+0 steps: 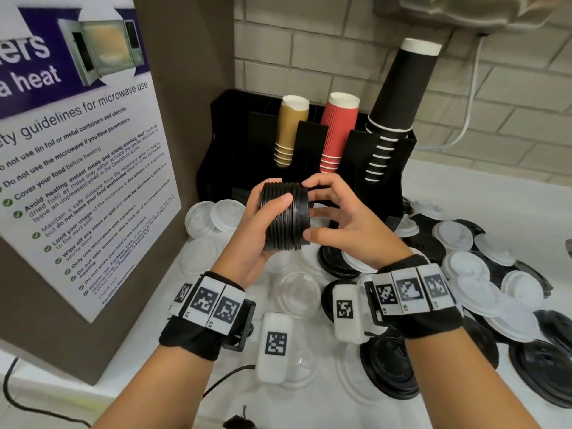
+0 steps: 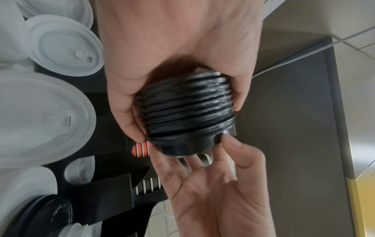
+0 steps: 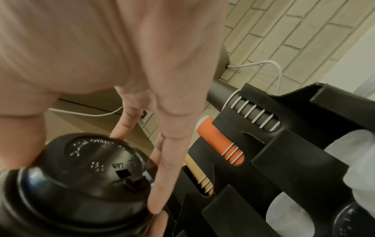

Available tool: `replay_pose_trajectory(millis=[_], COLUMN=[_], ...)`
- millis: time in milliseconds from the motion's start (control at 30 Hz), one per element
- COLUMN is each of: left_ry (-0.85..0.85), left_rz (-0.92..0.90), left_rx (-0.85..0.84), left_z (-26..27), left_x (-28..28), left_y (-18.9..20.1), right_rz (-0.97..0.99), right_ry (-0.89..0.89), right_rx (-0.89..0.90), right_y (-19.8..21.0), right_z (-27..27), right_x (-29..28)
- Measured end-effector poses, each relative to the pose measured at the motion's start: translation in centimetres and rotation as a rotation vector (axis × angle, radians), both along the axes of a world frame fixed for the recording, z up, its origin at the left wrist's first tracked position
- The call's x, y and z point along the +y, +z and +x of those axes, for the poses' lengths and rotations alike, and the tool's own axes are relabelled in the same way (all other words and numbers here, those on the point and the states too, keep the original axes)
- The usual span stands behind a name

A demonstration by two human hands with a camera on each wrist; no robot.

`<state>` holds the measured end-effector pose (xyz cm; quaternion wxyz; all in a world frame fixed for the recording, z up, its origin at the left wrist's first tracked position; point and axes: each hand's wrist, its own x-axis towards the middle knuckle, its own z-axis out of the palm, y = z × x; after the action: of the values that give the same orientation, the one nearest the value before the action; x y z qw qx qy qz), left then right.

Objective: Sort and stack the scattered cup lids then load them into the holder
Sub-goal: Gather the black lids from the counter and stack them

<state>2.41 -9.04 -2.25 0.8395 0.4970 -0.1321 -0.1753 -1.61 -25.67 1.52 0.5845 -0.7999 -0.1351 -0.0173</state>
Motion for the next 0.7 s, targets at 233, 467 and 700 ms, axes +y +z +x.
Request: replay_pose_trajectory(millis=[233,467,700], left_ry=[-0.036,0.042,0.013], left_rz=[0.031,0.008,0.022], left_rx=[-0.022,-0.004,-0.016], left_z=[0.0,0.5,0.3], left_x=[0.0,0.4,0.5], left_y=[-0.3,-0.3,-0.3], right_rz=[-0.03,-0.553,-1.631], right_ry=[0.029,-0.105,0.224], right_rx=[0.033,0.141,0.533], right_y=[0.1,1.0,-3.3], right_z=[-0.1,3.0,6.0], right_x=[-0.1,-2.9,-1.9])
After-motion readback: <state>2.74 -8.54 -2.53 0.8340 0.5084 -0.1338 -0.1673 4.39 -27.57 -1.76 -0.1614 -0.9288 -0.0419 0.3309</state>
